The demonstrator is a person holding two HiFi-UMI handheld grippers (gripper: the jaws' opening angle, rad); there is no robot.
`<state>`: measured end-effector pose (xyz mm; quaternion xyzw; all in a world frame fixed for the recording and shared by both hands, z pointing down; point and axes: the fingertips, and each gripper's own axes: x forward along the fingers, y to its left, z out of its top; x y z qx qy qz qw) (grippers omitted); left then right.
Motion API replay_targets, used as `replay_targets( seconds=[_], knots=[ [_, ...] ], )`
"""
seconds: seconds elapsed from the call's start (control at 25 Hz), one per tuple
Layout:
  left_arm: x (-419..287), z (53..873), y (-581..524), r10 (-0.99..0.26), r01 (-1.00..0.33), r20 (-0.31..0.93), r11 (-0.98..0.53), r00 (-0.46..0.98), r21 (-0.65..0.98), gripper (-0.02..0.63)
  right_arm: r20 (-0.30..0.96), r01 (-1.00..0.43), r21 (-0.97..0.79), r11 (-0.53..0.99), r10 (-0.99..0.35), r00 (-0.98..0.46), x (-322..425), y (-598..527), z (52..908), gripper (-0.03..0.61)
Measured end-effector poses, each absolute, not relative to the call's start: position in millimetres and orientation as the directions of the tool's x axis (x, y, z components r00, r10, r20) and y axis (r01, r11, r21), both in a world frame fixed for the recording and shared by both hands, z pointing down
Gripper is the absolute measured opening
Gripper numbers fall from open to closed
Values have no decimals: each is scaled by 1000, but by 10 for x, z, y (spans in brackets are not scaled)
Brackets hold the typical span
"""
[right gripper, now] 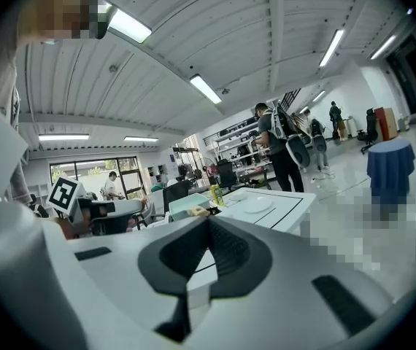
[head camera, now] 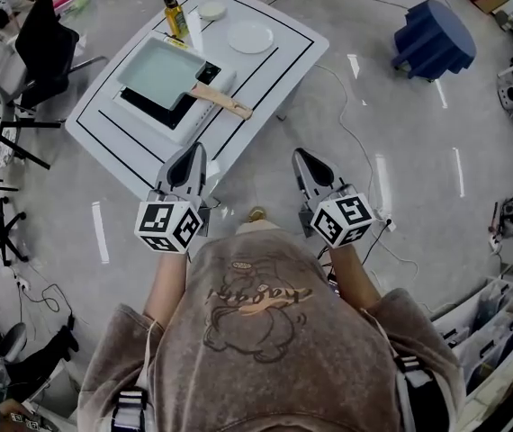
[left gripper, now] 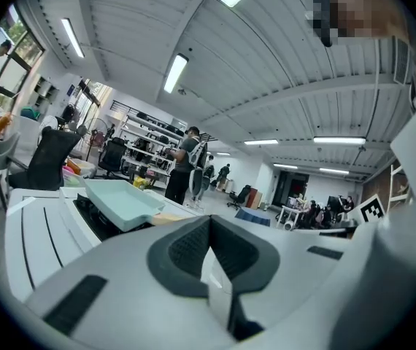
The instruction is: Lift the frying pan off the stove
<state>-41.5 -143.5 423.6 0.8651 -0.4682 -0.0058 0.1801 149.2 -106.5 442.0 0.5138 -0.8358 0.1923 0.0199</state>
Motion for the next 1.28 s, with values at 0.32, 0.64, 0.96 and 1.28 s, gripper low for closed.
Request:
replay_targets(
  seconds=[0.32,0.64,0.96,1.28],
  knots=[
    [-400,4187,-1624,-831,-824,152,-474,535,310,6,218,-845,-309,436,-832,-509,1527,-1327,4379,-2],
    [-444,4159,-1745,-809,-806,161,-500,565,318,6,192,-842,-316,438,-839,-508,1472,-1472,4302,-2],
    [-447,4126,-1829,-781,-780,158,-541,605,314,6,154,-837,-327,438,-849,-505,1413,-1507,4204,3],
    [-440,4175,-1838,-767,-766,166,-546,620,339,6,149,-834,-326,445,-847,-510,1360,-1536,4185,95]
  ],
)
